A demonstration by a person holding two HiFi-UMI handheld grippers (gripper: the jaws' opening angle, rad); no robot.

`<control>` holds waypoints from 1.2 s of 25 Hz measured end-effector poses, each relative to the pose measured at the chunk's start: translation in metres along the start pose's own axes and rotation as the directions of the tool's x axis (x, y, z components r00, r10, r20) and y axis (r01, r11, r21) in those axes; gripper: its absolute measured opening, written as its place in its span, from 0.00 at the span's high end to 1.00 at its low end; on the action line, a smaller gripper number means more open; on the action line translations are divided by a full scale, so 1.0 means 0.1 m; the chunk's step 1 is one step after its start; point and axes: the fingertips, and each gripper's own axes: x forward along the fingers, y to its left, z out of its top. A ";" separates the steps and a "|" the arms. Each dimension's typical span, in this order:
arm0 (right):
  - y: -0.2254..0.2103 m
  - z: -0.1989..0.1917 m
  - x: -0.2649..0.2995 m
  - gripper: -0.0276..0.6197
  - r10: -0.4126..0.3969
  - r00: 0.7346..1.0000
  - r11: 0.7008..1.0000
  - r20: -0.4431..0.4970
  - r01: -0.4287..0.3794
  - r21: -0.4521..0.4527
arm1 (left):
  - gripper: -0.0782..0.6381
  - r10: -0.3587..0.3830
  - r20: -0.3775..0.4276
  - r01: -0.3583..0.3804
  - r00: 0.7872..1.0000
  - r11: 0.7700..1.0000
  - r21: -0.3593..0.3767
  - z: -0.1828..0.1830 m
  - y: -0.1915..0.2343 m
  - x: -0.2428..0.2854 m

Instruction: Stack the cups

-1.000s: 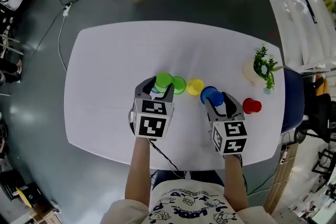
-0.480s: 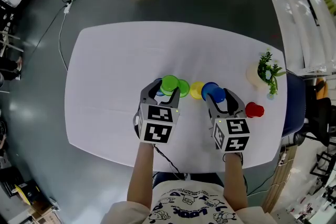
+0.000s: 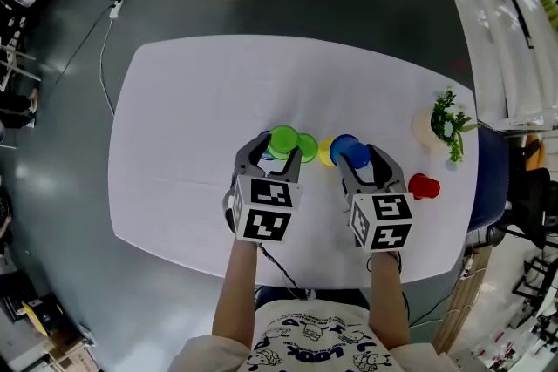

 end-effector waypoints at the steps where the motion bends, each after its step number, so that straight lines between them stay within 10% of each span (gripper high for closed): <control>1: 0.01 0.01 0.01 0.57 0.004 1.000 1.000 -0.001 -0.004 -0.004 | 0.57 -0.002 0.000 0.002 1.000 1.000 -0.001 0.00 -0.01 0.00; 30: 0.27 0.07 0.19 0.57 0.086 0.996 0.990 -0.035 -0.089 -0.106 | 0.55 -0.019 0.062 0.020 0.998 1.000 -0.017 0.07 -0.08 0.00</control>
